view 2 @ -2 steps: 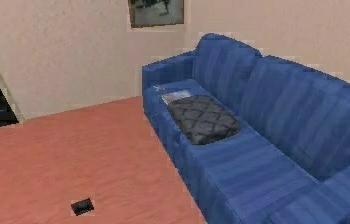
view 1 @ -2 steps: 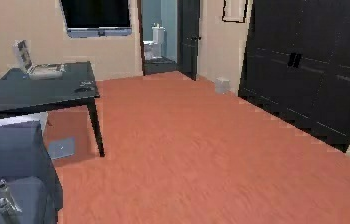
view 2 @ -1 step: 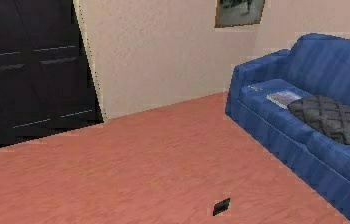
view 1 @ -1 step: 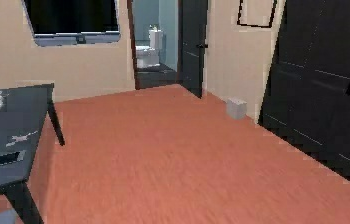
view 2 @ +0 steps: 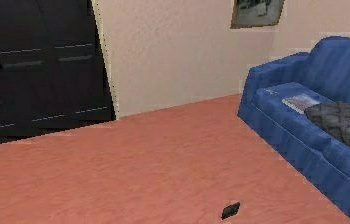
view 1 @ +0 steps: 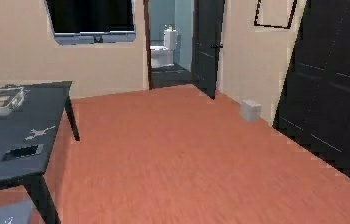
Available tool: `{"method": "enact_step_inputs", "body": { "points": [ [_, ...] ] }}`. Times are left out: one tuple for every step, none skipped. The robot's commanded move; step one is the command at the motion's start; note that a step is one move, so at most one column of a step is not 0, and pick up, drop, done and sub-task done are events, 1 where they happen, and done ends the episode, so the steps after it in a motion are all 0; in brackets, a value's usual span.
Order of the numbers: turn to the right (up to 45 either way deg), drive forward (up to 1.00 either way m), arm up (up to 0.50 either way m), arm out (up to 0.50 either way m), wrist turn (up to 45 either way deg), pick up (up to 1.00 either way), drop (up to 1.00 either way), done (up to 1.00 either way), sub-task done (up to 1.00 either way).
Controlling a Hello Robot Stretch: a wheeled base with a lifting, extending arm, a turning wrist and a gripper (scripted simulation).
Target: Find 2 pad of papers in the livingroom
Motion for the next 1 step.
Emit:
{"method": "enact_step_inputs", "body": {
  "points": [
    [0.0, 1.0, 0.0, 0.0, 0.0, 0.0, 0.0, 0.0, 0.0]
  ]
}}
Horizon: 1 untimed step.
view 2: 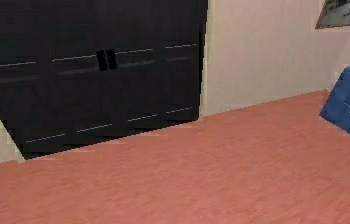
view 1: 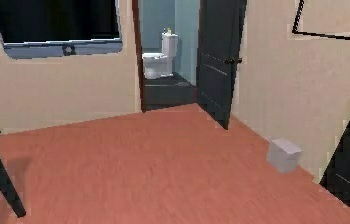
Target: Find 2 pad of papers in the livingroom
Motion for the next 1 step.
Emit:
{"method": "enact_step_inputs", "body": {
  "points": [
    [0.0, 1.0, 0.0, 0.0, 0.0, 0.0, 0.0, 0.0, 0.0]
  ]
}}
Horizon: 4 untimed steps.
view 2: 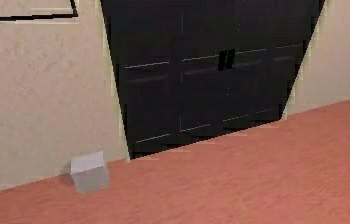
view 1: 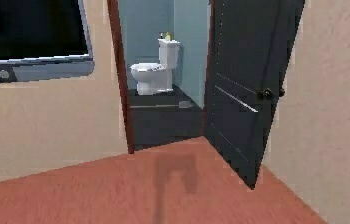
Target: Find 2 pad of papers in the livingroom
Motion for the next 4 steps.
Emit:
{"method": "enact_step_inputs", "body": {
  "points": [
    [0.0, 1.0, 0.0, 0.0, 0.0, 0.0, 0.0, 0.0, 0.0],
    [0.0, 0.85, 0.0, 0.0, 0.0, 0.0, 0.0, 0.0, 0.0],
    [-12.0, 0.0, 0.0, 0.0, 0.0, 0.0, 0.0, 0.0, 0.0],
    [-3.0, 0.0, 0.0, 0.0, 0.0, 0.0, 0.0, 0.0, 0.0]
  ]
}}
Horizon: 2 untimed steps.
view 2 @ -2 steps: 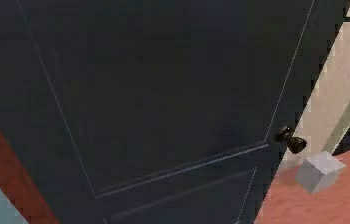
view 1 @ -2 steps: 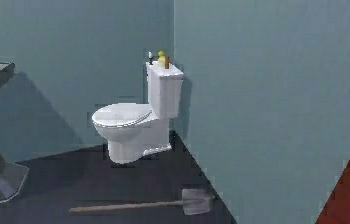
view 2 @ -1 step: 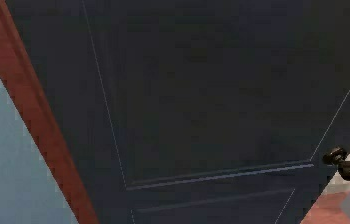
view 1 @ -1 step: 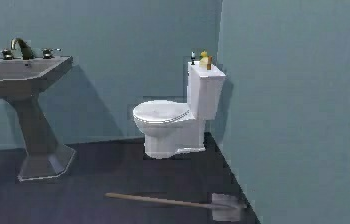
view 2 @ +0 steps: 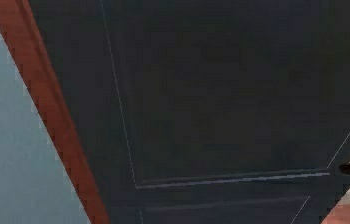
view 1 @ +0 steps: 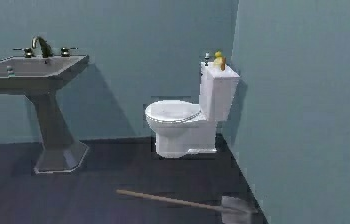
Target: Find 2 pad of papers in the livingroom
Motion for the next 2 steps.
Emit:
{"method": "enact_step_inputs", "body": {
  "points": [
    [0.0, 0.45, 0.0, 0.0, 0.0, 0.0, 0.0, 0.0, 0.0],
    [-45.0, 0.0, 0.0, 0.0, 0.0, 0.0, 0.0, 0.0, 0.0]
  ]
}}
